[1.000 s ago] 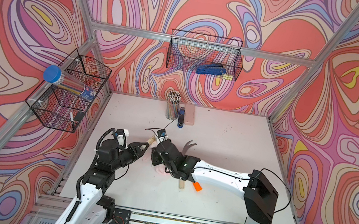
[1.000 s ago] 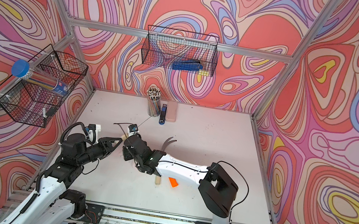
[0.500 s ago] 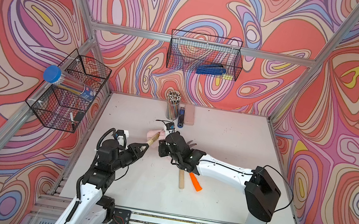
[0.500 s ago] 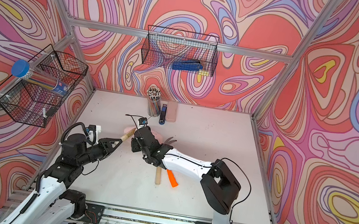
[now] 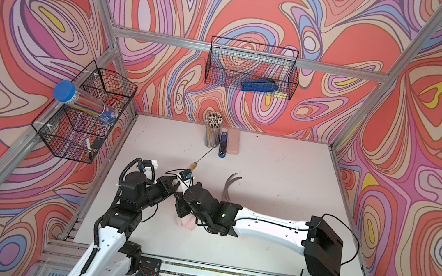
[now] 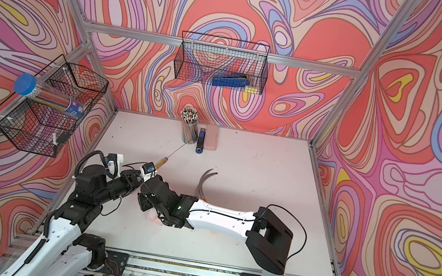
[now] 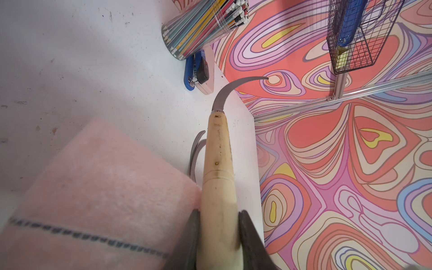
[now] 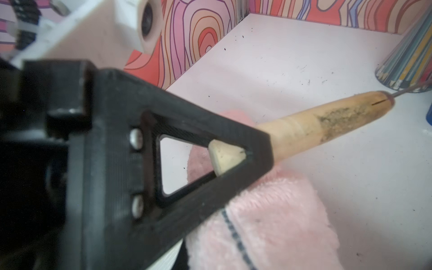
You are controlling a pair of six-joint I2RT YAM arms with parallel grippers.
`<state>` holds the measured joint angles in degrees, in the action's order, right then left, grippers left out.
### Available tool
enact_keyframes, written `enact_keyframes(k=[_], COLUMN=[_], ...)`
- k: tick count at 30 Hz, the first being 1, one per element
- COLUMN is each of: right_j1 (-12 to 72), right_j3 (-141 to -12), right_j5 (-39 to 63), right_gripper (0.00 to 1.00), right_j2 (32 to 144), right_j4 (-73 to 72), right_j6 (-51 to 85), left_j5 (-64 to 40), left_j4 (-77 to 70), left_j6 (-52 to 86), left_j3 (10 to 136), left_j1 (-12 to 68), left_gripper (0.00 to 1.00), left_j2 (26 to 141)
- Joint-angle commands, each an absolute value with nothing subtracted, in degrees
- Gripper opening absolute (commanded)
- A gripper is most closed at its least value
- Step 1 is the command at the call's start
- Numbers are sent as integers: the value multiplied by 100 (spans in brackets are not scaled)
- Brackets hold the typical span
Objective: Wipe small sickles with rags
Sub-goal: Wipe the small sickle.
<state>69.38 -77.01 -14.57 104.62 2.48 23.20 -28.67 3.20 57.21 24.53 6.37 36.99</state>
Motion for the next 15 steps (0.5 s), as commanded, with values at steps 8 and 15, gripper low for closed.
enact_keyframes(k=[8,15], right_j1=[5661,5196], right_j3=[-7774,-8158], right_j5=[-1100,-1011], right_gripper=[0,0], right_j2=[10576,11007], right_j4=[1,73], right_j6=[2625,2573], left_j5=[-2995,-3016], left_j4=[361,392], left_j6=[5673,5669], left_j3=[2582,2609], left_j1=[643,642], left_gripper=[0,0], left_j2=[3604,3573])
